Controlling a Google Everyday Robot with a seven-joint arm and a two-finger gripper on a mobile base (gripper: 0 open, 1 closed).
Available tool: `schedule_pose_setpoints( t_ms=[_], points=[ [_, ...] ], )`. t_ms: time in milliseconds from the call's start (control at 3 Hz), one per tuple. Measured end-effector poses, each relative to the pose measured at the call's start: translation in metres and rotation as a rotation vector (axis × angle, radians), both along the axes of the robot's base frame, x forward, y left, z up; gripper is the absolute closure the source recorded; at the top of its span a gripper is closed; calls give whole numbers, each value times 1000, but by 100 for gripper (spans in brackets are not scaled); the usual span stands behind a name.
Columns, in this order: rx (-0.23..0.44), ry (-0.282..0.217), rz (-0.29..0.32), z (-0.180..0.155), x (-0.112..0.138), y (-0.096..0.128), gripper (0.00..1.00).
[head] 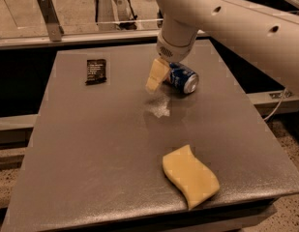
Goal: Place pepsi can upright
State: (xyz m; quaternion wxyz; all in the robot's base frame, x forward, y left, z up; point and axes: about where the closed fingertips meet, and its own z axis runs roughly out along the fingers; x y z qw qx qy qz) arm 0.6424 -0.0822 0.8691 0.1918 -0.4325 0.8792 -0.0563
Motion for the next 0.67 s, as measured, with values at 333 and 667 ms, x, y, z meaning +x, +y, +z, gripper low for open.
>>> schedule_pose_setpoints(
  t_ms=[333,667],
  points=[
    [-17,12,-35,-15,19,3,0],
    [-32,13,-54,-20,29,5,18]
  ],
)
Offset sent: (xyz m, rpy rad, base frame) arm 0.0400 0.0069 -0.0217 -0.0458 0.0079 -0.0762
